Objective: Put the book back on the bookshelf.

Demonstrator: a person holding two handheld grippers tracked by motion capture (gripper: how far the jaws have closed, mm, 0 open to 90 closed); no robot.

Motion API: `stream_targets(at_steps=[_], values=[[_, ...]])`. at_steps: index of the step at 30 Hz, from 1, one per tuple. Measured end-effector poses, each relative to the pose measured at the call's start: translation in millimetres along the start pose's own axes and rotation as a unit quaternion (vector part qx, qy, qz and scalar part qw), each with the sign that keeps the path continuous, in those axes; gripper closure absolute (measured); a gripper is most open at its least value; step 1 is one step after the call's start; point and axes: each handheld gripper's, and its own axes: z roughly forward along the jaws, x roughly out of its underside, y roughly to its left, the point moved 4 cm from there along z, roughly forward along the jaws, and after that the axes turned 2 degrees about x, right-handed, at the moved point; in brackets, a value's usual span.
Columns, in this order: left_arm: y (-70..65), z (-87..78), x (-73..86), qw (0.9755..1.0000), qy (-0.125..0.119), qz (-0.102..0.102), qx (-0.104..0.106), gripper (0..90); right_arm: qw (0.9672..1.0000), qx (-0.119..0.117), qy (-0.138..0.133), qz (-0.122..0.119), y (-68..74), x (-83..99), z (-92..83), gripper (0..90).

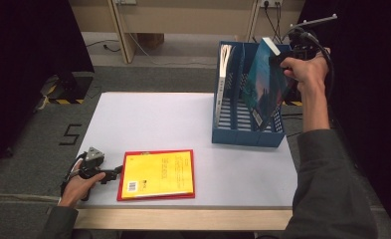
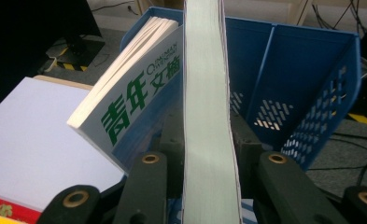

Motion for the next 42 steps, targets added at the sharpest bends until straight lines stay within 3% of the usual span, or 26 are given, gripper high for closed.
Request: stream_targets(at_steps=[5, 12, 22, 29, 42], values=[[0.0, 0.0, 0.0, 1.0, 0.0, 0.0, 0.0, 12.4, 0.9998, -0.005, 0.004, 0.018, 1.0, -3.7, 20.5, 73.0], [0.0, 0.0, 0.1, 1.0, 0.0, 0.0, 0.0, 12.5, 0.9992, 0.009, 0.01, 0.038, -7.4, -9.6, 53.4, 72.8], [-0.1, -0.2, 0.3, 1.0, 0.0, 0.002, -0.002, 12.5, 0.9989, 0.015, 0.015, 0.042, -5.6, -12.3, 83.0, 72.7], [-0.1, -0.2, 0.3, 1.0, 0.0, 0.002, -0.002, 12.5, 0.9984, 0.022, 0.027, 0.043, 2.5, -10.1, 119.4, 72.4], [-0.2, -0.2, 0.4, 1.0, 0.0, 0.003, -0.003, 12.6, 0.9974, 0.023, 0.021, 0.065, -0.5, 1.4, 147.7, 71.5]])
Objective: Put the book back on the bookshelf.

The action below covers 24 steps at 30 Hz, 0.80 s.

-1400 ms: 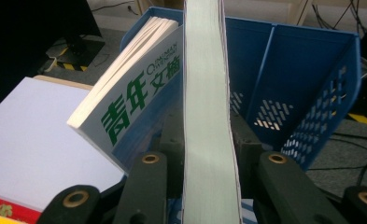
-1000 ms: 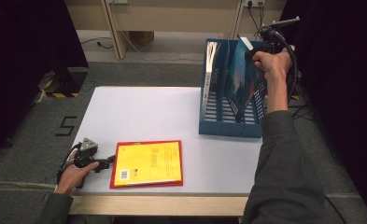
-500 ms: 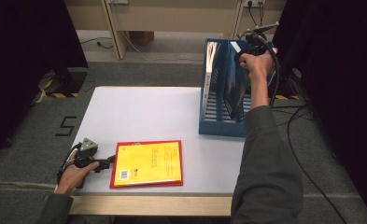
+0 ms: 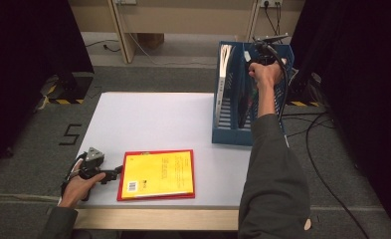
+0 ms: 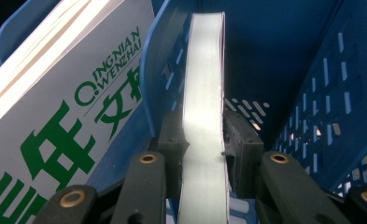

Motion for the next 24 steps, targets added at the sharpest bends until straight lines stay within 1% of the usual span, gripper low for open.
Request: stream_targets(at_steps=[2, 4, 6, 8, 9, 12, 14, 15, 16, 18, 21, 23, 24], values=[[0.0, 0.0, 0.0, 1.0, 0.0, 0.0, 0.0, 12.6, 1.0, -0.003, -0.003, 0.001, 0.2, -0.2, -0.8, 70.9], [-0.3, 0.1, 0.0, 1.0, -0.001, -0.001, -0.001, 12.5, 0.9999, -0.012, -0.01, 0.007, 1.4, -1.4, -3.8, 70.3], [-0.3, 0.0, 0.0, 1.0, -0.001, -0.001, -0.001, 12.6, 0.9998, -0.014, -0.009, -0.005, 3.3, -2.1, -7.8, 69.6], [-0.4, 0.0, 0.1, 1.0, -0.001, -0.001, -0.002, 12.6, 0.9998, -0.019, -0.012, -0.003, 3.4, 0.3, -9.9, 68.1], [-0.4, 0.0, 0.1, 1.0, -0.002, -0.001, -0.002, 12.6, 0.9996, -0.025, -0.01, -0.003, 3.2, 2.0, -10.9, 67.4], [-0.3, 0.1, 0.1, 1.0, -0.002, -0.001, -0.001, 12.5, 0.9991, -0.039, -0.017, -0.001, 1.4, 6.4, -16.2, 65.8], [-0.4, 0.1, 0.1, 1.0, -0.002, -0.001, -0.002, 12.5, 0.9986, -0.051, -0.013, 0.001, -0.5, 11.2, -20.0, 64.2], [-0.3, -0.1, 0.1, 1.0, -0.001, -0.001, -0.001, 12.5, 0.9984, -0.054, -0.017, -0.001, -2.2, 12.9, -22.7, 63.7], [-0.3, 0.0, 0.1, 1.0, -0.001, -0.001, -0.002, 12.5, 0.9978, -0.063, -0.017, -0.005, -4.4, 17.6, -28.0, 60.2], [-0.4, -0.1, 0.1, 1.0, -0.001, -0.001, -0.002, 12.5, 0.9977, -0.065, -0.017, -0.007, -5.5, 20.3, -30.6, 59.7], [-0.4, -0.1, 0.1, 1.0, -0.001, -0.001, -0.002, 12.5, 0.996, -0.084, -0.019, -0.02, -5.3, 27.7, -40.3, 55.8], [-0.5, -0.1, 0.2, 1.0, -0.001, -0.001, -0.003, 12.5, 0.9951, -0.094, -0.024, -0.022, -3.6, 32.5, -47.1, 52.6], [-0.5, -0.1, 0.2, 1.0, -0.001, -0.001, -0.003, 12.5, 0.9943, -0.098, -0.019, -0.035, -1.3, 38.5, -52.7, 50.7]])
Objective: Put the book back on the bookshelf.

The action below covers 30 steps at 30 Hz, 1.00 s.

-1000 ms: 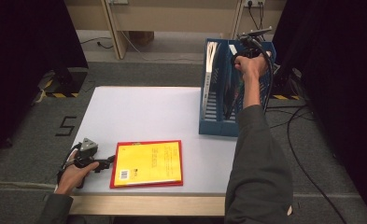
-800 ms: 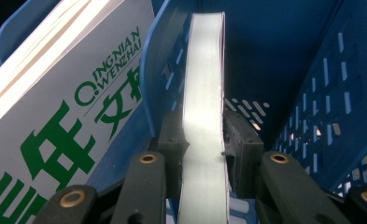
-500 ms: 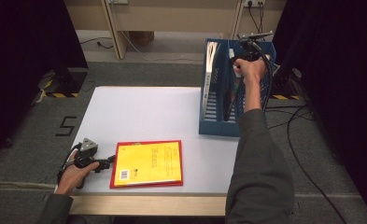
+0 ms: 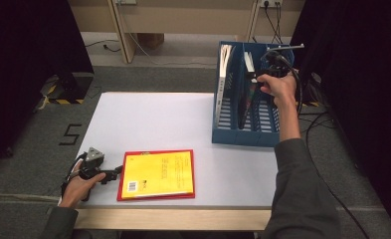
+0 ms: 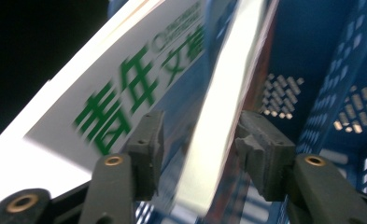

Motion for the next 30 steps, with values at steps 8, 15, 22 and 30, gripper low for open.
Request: stream_targets(at_steps=[8, 15, 22, 30], values=[[-0.1, -0.1, 0.1, 1.0, 0.0, 0.0, 0.0, 12.5, 0.9994, 0.001, 0.006, -0.034, 6.9, 18.7, -9.1, 49.2], [-0.2, 0.2, 0.0, 1.0, -0.001, -0.002, 0.0, 12.5, 0.9991, 0.001, 0.014, -0.04, 2.4, 42.7, 0.0, 51.7], [-0.1, 0.2, 0.0, 1.0, -0.001, -0.002, 0.001, 12.5, 0.9989, 0.003, 0.029, -0.037, -2.7, 56.9, 13.5, 52.6], [0.0, 0.2, 0.0, 1.0, -0.001, -0.002, 0.001, 12.4, 0.9979, 0.025, 0.025, -0.054, -6.8, 62.9, 27.1, 65.9]])
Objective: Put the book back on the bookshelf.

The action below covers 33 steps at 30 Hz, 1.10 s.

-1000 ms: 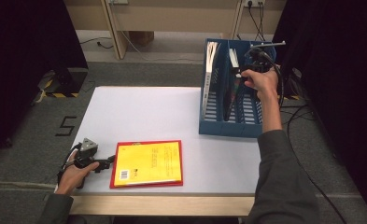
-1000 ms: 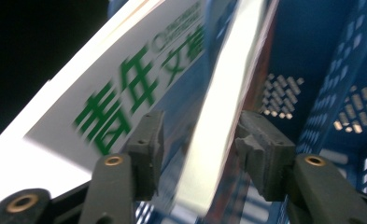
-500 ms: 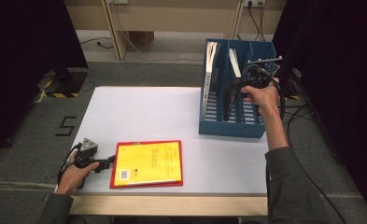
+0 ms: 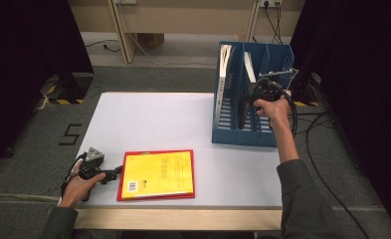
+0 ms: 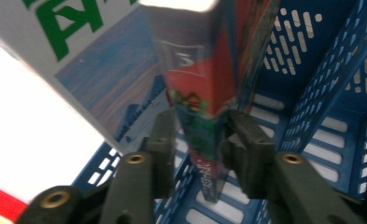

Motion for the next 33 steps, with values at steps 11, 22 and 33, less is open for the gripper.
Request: stream_targets(at_steps=[11, 22, 33], values=[[-0.1, 0.0, 0.0, 1.0, 0.0, 0.0, 0.0, 12.5, 1.0, 0.002, 0.001, -0.002, 5.4, -6.9, 12.6, 66.5], [0.0, 0.0, 0.0, 1.0, 0.0, 0.0, 0.0, 12.5, 1.0, 0.003, 0.007, -0.002, 9.8, -10.5, 18.3, 61.9], [0.1, -0.1, 0.1, 1.0, 0.001, 0.001, 0.0, 12.5, 0.9997, -0.018, 0.003, 0.015, 11.8, -4.1, 6.1, 45.1]])
